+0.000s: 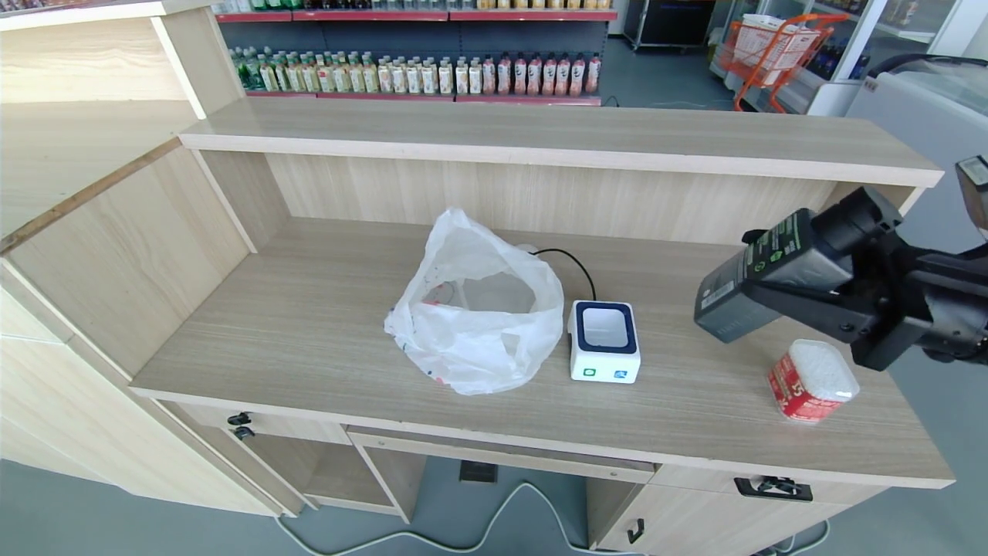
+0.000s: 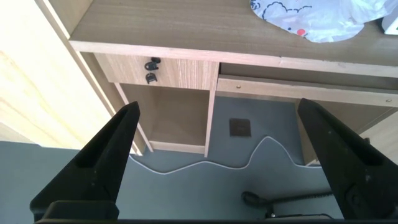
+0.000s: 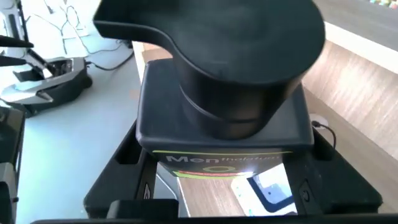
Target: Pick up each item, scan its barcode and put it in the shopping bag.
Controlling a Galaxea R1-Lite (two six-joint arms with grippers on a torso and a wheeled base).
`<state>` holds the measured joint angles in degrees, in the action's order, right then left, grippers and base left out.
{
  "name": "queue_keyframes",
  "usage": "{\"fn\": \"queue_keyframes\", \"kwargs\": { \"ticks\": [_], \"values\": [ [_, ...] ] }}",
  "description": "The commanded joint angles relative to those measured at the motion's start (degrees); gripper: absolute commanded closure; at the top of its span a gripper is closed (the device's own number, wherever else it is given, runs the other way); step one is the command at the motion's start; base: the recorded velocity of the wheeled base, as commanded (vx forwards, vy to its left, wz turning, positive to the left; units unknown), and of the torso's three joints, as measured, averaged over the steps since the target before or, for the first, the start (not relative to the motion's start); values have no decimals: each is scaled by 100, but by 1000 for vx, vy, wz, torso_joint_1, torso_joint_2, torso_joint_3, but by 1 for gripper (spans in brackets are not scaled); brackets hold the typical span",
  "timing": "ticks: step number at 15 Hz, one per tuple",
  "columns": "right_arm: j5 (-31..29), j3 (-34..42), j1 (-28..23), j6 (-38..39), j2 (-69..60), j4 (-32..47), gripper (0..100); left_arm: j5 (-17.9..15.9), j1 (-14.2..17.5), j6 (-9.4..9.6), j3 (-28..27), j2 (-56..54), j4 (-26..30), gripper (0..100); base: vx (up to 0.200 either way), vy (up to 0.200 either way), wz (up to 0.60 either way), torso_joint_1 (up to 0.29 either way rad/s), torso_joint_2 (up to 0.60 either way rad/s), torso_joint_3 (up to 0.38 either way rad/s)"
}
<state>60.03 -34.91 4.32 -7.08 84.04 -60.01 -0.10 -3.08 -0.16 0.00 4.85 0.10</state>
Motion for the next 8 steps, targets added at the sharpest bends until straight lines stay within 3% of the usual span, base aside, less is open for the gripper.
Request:
{"fn": "queue_keyframes", "kwargs": {
  "ticks": [1,8],
  "values": [
    [387,-7,-10,5,-28,-89,100,1,1,-2,0,-2,-1,0,0,0,0,0,0,0],
    [2013,-393,412,-4,-72,-854,100,1,1,-2,0,-2,-1,0,0,0,0,0,0,0]
  ]
}}
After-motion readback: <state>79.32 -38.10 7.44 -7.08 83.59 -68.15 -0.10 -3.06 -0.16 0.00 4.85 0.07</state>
